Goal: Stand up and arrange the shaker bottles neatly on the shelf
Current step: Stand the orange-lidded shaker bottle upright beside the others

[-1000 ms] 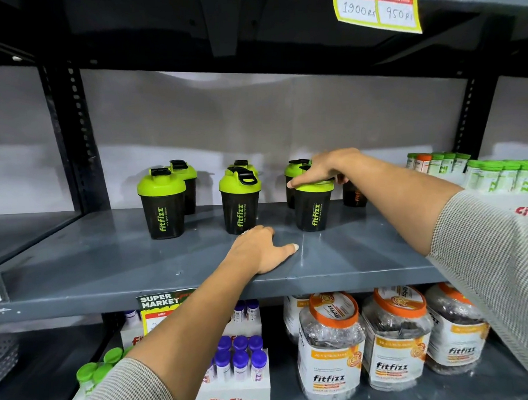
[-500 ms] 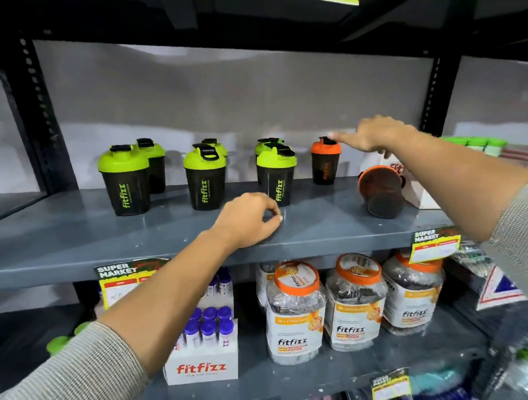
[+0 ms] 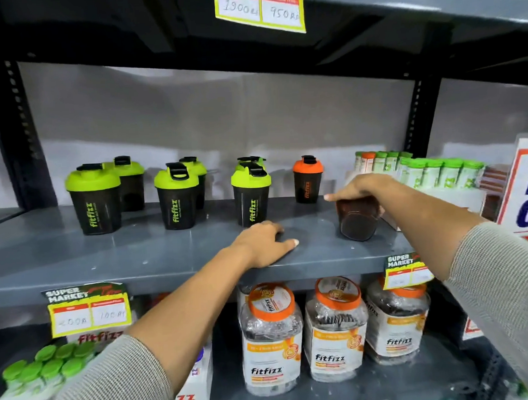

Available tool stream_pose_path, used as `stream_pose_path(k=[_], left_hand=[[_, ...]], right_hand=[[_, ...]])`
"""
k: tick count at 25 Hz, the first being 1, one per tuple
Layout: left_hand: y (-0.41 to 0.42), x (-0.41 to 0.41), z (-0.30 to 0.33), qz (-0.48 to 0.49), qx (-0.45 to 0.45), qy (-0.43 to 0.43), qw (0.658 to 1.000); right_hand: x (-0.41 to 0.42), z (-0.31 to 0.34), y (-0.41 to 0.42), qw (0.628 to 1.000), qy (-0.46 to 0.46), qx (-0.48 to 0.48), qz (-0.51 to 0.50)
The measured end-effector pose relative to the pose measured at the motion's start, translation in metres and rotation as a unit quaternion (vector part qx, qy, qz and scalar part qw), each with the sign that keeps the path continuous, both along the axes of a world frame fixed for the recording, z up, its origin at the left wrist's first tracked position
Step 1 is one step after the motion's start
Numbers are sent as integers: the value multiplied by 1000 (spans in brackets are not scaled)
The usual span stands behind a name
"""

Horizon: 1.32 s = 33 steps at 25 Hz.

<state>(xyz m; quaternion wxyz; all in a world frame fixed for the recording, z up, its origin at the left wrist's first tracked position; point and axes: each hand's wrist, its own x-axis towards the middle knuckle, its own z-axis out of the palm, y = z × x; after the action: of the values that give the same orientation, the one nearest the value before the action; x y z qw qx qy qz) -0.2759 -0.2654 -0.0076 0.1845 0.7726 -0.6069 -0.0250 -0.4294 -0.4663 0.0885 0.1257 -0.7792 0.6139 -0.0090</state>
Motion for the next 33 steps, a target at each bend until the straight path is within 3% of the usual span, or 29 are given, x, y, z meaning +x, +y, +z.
stream_pose_path(k=[3, 6, 9, 11, 14, 18, 23, 26, 29, 33], left_hand=[[-2, 1, -1, -1, -17, 4, 1000], [-3, 1, -1, 1, -25, -2, 1000], [-2, 0, -3, 2, -33, 3, 999], [-1, 0, -3, 7, -37, 0, 999], [-2, 0, -3, 9, -39, -7, 999], [-4, 1, -4, 7, -37, -20, 999], [-4, 1, -3, 6, -35, -27, 999], [-4, 0, -3, 4, -33, -24, 999], [-3, 0, -3, 5, -30, -23, 999], [-4, 2, -3, 1, -29, 0, 1000]], right_hand=[[0, -4, 2, 998, -31, 50, -4], [-1, 3, 5, 989, -124, -72, 16], [0, 3, 6, 943, -236, -228, 49], [3, -7, 10, 902, -313, -284, 90], [7, -30, 21, 856, -389, -318, 118], [7, -45, 29, 827, -423, -346, 133], [-2, -49, 36, 819, -448, -324, 154], [-8, -46, 35, 849, -417, -273, 175], [-11, -33, 34, 877, -388, -248, 134], [-8, 2, 37, 899, -312, -303, 55]])
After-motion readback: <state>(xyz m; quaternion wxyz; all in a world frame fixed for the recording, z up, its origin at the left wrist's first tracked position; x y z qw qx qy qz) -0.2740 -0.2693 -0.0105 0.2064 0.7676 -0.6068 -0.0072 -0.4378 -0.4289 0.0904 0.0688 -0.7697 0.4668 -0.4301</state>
